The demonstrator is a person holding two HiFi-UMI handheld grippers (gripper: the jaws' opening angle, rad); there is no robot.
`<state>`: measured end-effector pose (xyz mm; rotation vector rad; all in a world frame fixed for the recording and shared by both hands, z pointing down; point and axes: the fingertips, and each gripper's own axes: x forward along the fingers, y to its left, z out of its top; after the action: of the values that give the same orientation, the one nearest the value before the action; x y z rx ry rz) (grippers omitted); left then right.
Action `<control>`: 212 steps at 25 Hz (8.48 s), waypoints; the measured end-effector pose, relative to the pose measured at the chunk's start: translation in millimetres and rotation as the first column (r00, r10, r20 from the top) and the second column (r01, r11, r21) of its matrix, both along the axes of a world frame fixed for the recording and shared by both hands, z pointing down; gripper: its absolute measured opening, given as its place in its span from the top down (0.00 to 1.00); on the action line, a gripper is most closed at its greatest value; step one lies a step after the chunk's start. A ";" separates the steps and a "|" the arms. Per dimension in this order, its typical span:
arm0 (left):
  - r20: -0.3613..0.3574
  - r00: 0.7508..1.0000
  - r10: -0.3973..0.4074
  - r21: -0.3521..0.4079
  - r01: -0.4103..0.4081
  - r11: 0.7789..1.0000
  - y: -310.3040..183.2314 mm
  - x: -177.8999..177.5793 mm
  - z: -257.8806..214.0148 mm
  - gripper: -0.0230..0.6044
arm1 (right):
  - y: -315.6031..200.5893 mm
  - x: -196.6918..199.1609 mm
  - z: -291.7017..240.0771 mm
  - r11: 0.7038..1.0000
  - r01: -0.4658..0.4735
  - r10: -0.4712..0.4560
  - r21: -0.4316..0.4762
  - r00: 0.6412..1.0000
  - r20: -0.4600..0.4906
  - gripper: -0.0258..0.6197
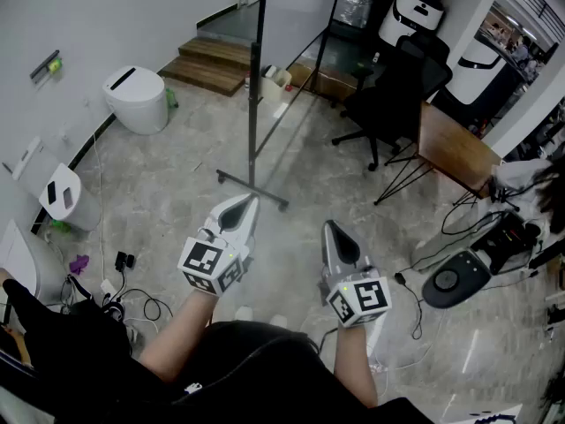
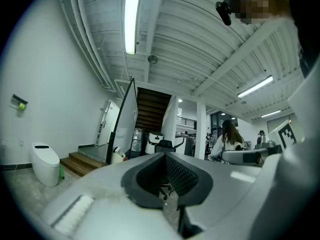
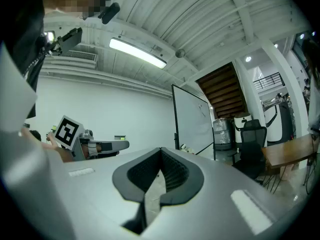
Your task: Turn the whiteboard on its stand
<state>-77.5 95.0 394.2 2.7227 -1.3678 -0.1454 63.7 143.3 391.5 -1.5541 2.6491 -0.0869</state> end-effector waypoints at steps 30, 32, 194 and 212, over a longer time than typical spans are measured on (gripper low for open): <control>0.030 0.996 -0.080 -0.051 0.081 0.995 2.4 39.7 28.3 0.96 | 4.3 57.9 31.5 0.996 0.066 -0.063 -0.056 0.996 0.055 0.95; 0.028 0.996 -0.091 -0.059 0.092 0.994 2.8 42.6 31.8 0.96 | 4.5 61.5 33.8 0.995 0.076 -0.073 -0.060 0.996 0.058 0.95; 0.219 0.940 -0.261 -0.105 0.289 0.952 -578.0 -72.6 65.1 0.66 | -339.8 40.2 20.4 0.993 -0.089 0.088 -0.081 0.996 -0.008 0.95; 0.223 0.942 -0.250 -0.107 0.278 0.955 -510.6 -68.8 67.2 0.66 | -314.9 33.3 13.6 0.997 -0.060 0.060 -0.051 0.998 -0.003 0.95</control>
<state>-146.3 -415.6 461.3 2.4875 -1.7266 0.2139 97.0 -171.7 405.1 -1.6476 2.6190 -0.1523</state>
